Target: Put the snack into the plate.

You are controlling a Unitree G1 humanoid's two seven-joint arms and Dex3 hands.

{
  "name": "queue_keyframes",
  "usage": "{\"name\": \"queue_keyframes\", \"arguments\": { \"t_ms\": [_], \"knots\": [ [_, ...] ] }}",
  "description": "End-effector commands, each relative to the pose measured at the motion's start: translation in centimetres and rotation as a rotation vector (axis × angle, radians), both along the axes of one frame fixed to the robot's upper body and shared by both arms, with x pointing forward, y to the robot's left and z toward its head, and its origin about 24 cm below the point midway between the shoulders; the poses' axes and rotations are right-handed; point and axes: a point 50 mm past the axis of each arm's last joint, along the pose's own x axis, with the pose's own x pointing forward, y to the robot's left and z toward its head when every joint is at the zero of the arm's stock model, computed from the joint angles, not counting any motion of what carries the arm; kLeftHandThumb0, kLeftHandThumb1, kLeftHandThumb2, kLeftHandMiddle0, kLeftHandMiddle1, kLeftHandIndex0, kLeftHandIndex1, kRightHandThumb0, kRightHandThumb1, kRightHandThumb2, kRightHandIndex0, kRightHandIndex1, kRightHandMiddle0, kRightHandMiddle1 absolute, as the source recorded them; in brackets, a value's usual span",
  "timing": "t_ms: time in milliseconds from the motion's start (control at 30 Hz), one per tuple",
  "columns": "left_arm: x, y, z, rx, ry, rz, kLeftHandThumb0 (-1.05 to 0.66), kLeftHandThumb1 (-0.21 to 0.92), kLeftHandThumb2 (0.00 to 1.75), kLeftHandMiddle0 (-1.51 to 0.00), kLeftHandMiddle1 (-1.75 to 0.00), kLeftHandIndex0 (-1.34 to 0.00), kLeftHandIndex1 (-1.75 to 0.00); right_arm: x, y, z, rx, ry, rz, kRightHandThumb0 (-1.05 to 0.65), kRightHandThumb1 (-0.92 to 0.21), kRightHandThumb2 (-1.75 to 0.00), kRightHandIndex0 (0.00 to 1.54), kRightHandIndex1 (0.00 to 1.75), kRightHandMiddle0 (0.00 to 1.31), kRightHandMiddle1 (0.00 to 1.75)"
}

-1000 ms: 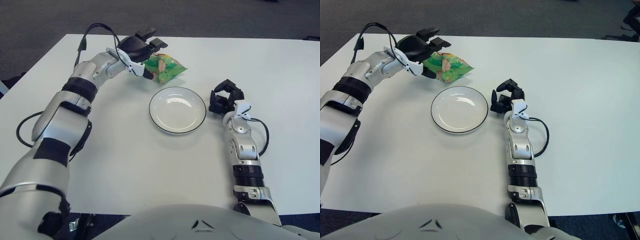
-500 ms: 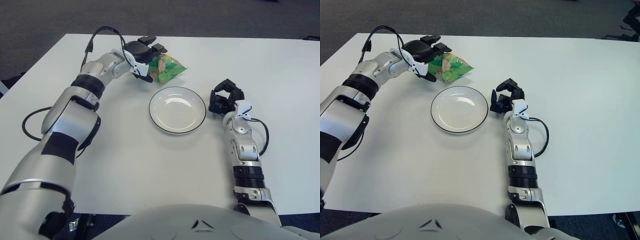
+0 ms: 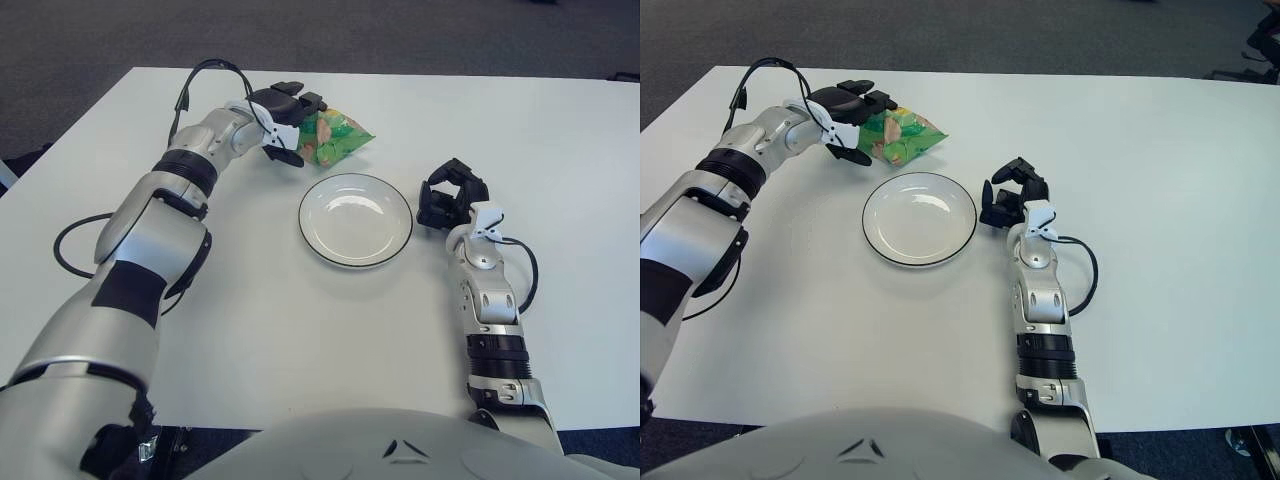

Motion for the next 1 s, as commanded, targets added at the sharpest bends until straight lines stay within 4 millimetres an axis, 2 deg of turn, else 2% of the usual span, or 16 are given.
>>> {"name": "queue_keyframes", "arguments": {
  "t_ms": [0, 467, 667, 967],
  "knots": [
    [0.2, -0.1, -0.1, 0.004, 0.028, 0.029, -0.95, 0.56, 0.57, -0.11, -0.18, 0.0, -0.58, -2.3, -0.4, -3.8, 0.039, 0.14, -0.023, -0.51, -0.25, -1.4, 1.31, 1.75, 0.67, 1.75],
    [0.4, 0.9, -1.2, -0.015, 0.114, 0.129, -0.96, 0.57, 0.58, -0.05, -0.22, 0.0, -0.42, -2.6, -0.3, -3.8, 0.047, 0.137, -0.011, -0.51, -0.25, -1.4, 1.3, 1.75, 0.67, 1.75],
    [0.3, 1.1, -1.4, -0.026, 0.121, 0.13, -0.97, 0.58, 0.58, -0.04, -0.24, 0.0, -0.45, -2.6, -0.3, -3.8, 0.048, 0.137, -0.009, -0.51, -0.25, -1.4, 1.3, 1.75, 0.67, 1.75],
    [0.1, 1.6, -1.5, -0.035, 0.136, 0.114, -0.98, 0.58, 0.56, -0.01, -0.41, 0.0, -0.53, -2.5, -0.4, -3.8, 0.049, 0.135, -0.001, -0.51, -0.25, -1.4, 1.3, 1.75, 0.67, 1.75]
  ]
}}
